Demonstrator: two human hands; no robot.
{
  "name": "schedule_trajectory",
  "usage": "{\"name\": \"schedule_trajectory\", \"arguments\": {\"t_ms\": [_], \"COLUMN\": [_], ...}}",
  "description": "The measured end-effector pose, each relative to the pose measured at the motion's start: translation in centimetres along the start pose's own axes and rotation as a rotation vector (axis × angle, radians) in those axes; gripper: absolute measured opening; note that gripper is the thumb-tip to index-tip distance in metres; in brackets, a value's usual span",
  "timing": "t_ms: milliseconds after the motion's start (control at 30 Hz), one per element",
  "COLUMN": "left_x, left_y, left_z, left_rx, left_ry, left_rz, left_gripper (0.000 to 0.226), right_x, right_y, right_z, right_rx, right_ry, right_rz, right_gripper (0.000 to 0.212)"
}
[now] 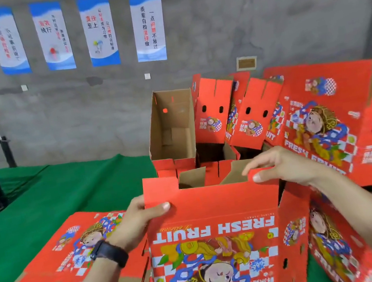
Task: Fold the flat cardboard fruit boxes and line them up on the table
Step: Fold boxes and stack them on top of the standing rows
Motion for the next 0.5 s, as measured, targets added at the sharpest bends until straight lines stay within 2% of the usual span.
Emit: {"name": "schedule_trajectory", "arguments": {"t_ms": [67,100,200,233,367,467,500], "left_x": [0.1,0.1,-0.5,-0.8,-1.5,-1.5,-1.5], "left_y": [-1.1,-1.5,-2.5,-2.8,-4.0,-4.9,-4.9], "left_z": [0.8,1.0,2.0,2.4,2.7,1.1,1.4], "left_rx": [0.159,0.237,0.547,0.647,0.749,0.791,0.745], "left_ry": [-0.051,-0.067,-0.158,-0.189,-0.16,-0.078,-0.084], "left_rz": [-0.101,-0.145,-0.245,-0.271,-0.397,-0.526,-0.516], "left_gripper": [0.067,0.069,0.044,0.049,0.083,0.128,0.132], "right_x": [-0.7,-1.1,-2.4,-2.9,-4.4,-5.0,-5.3], "right_y": [0.8,1.3,3.5,4.3,6.3,7.1,7.7], "right_z": [-0.3,-0.6,-1.4,-1.5,-2.5,-2.7,-2.6], "right_rx": [0.01,0.013,-0.007,-0.014,0.041,0.01,0.029], "right_ry": [-0.017,-0.011,0.052,0.084,0.261,0.254,0.233], "right_rz": [0.025,0.039,0.112,0.144,0.187,0.243,0.273], "right_gripper": [0.032,0.032,0.032,0.029,0.009,0.005,0.007]}}
Point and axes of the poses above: each hand's wrist, its own x-axis towards the middle knuckle, its own z-axis out of the palm, y = z × x, the point moved 10 cm from there along x, towards the middle knuckle, and after that the axes turned 4 degrees about -z, right-handed, at the moved point
